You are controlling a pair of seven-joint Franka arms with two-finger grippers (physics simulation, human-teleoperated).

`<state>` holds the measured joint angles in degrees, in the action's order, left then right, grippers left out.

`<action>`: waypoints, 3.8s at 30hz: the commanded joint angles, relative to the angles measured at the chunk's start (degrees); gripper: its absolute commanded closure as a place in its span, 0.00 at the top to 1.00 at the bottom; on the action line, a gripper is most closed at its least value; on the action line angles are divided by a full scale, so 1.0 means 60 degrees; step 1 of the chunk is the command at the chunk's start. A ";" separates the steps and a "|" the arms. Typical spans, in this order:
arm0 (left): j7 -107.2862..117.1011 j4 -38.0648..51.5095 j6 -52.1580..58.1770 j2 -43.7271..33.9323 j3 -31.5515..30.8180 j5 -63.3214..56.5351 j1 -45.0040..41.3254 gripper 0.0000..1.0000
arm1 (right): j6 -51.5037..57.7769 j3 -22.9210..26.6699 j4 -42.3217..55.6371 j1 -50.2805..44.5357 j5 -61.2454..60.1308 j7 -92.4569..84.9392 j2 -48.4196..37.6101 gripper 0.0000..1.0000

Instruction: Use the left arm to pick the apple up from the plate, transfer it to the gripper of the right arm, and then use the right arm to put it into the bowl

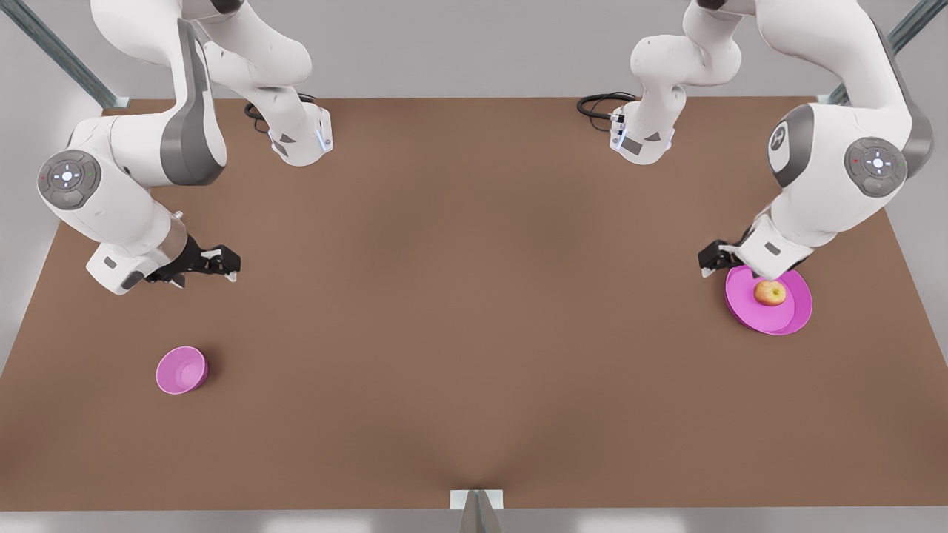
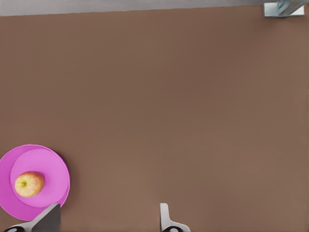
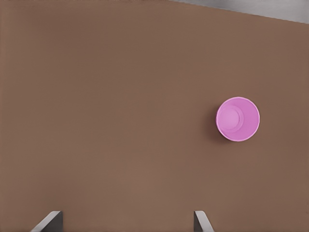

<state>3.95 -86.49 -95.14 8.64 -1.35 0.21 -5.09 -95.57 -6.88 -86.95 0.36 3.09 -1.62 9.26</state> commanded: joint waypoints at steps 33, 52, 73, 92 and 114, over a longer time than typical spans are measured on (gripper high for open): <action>-0.4671 -0.5814 -0.7977 0.2339 0.2950 0.0170 0.2123 1.00 | -0.0155 0.0005 0.0005 0.0014 -0.0003 -0.0273 0.0024 1.00; -0.4671 -0.5653 -0.8343 0.3569 0.2906 0.0756 0.2402 0.94 | -0.0155 0.0019 0.0005 -0.0001 -0.0003 -0.0273 0.0024 1.00; -0.4979 -0.5009 -0.7039 0.1563 0.1632 0.1532 0.1845 0.80 | -0.0155 0.0019 0.0019 -0.0001 -0.0003 -0.0273 0.0024 1.00; -1.3811 -0.3721 -0.6776 0.3364 -0.5268 1.1316 0.1494 0.76 | -0.0155 0.0005 0.0019 -0.0001 -0.0003 -0.0273 0.0024 1.00; -1.8543 0.2154 -0.8035 0.7510 -0.5517 1.2694 -0.1509 0.75 | -0.2177 -0.0405 0.0444 -0.0279 -1.4065 -0.4402 0.4652 1.00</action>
<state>-81.05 -73.55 -142.88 53.76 -34.41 75.54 -14.13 -105.94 -9.29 -84.23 -1.21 -70.34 -5.88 36.28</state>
